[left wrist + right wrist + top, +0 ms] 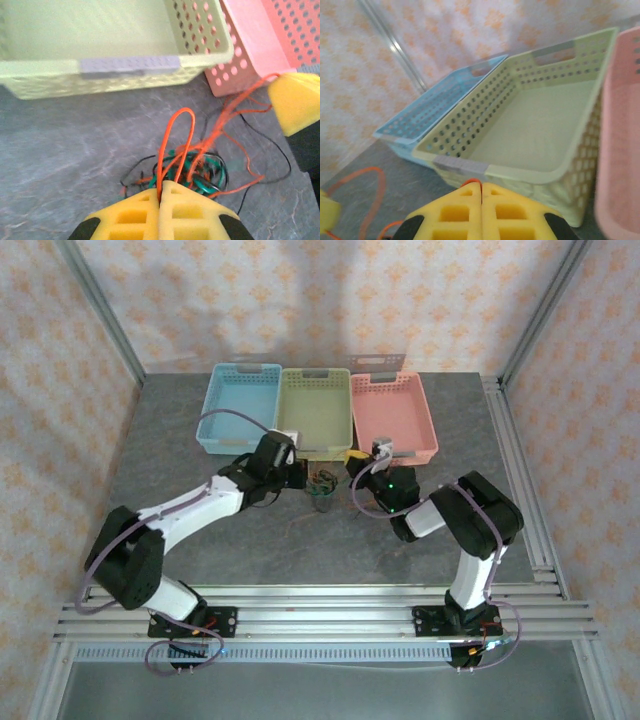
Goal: Untangle the cables
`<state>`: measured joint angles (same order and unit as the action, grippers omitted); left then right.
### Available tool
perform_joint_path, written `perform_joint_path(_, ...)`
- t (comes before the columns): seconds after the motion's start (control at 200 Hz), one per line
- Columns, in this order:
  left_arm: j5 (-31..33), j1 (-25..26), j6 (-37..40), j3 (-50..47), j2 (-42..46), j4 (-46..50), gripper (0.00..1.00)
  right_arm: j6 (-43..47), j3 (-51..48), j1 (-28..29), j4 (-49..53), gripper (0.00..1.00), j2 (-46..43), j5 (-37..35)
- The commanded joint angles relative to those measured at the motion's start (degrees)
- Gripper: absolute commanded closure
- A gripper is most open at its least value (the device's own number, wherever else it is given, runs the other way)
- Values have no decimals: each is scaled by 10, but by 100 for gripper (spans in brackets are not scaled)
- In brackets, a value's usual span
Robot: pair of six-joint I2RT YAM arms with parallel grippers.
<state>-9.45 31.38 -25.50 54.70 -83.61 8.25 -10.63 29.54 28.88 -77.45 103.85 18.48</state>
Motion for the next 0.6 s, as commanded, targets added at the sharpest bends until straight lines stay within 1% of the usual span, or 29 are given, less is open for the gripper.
perform_joint_path(0.0,89,-9,-6,-24,53,-4,100,27,-14,3,-26,100,-27,-93)
perform_joint_path(0.17,186,-23,-27,-65,127,6,100,38,-24,4,-12,100,-40,-167)
perform_joint_path(0.31,261,-41,-47,-100,189,19,100,43,-31,5,-8,100,-47,-212)
perform_joint_path(0.335,273,-45,-48,-107,200,21,100,44,-32,5,-8,100,-47,-219)
perform_joint_path(0.365,283,-50,-67,-114,213,23,100,44,-33,5,-8,100,-47,-227)
perform_joint_path(0.595,363,-58,-82,-139,274,39,100,49,-38,7,3,100,-55,-285)
